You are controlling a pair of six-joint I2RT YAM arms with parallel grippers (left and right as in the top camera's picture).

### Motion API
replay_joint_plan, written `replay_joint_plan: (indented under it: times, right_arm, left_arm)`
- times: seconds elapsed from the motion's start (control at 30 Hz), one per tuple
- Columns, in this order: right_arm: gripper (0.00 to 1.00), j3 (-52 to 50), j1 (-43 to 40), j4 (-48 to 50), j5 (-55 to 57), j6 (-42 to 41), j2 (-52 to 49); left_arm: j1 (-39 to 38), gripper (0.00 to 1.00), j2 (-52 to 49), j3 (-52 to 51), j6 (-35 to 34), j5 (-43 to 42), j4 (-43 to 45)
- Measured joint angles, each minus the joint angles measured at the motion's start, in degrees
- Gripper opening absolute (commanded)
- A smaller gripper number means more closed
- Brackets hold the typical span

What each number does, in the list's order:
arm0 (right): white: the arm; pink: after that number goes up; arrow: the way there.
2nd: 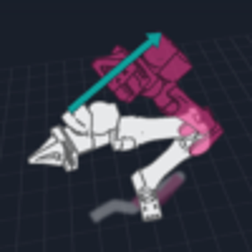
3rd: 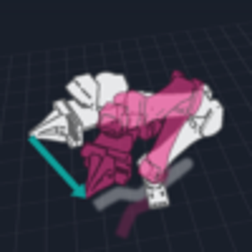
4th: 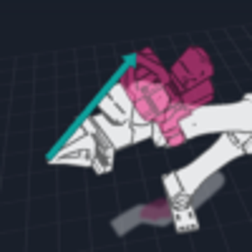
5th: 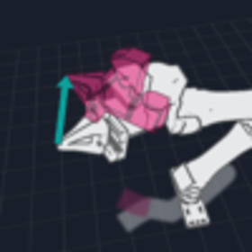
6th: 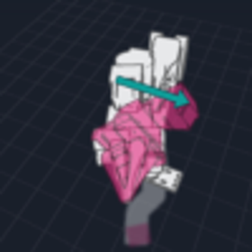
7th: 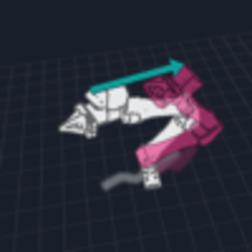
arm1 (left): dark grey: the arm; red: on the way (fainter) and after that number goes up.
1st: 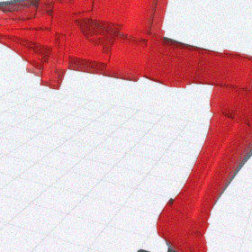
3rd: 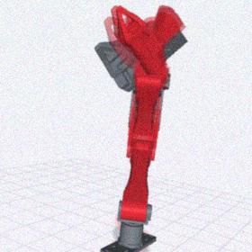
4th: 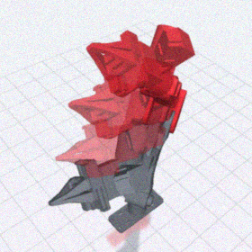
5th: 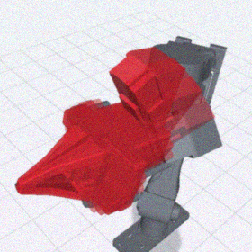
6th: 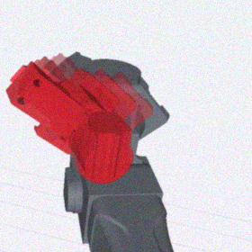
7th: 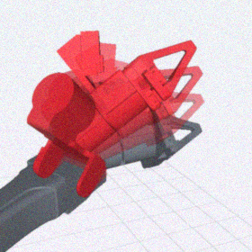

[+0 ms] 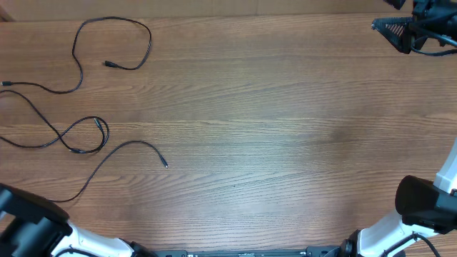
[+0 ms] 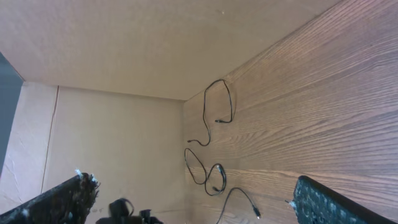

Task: Untangle cables
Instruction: 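Retract the left gripper to the lower left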

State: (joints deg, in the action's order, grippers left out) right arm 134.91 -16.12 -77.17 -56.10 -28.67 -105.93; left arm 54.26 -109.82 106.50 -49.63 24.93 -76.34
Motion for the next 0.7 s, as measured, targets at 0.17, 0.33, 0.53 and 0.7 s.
replay_joint_plan:
  times: [0.17,0.33,0.53,0.7]
  right_arm:
    - [1.0,0.0,0.0,0.0,0.0,0.0,0.0]
    - [1.0,0.0,0.0,0.0,0.0,0.0,0.0]
    - [1.0,0.0,0.0,0.0,0.0,0.0,0.0]
    - [1.0,0.0,0.0,0.0,0.0,0.0,0.0]
  left_arm:
    - [0.2,0.49,-4.8,0.0,5.1,-2.8,2.7]
    - [0.2,0.54,-8.5,0.0,14.0,-11.6,3.6]
    - [0.2,0.72,-9.8,0.0,20.4,-17.3,-0.2]
    - [0.2,0.84,-9.6,0.0,24.8,-19.7,-1.6]
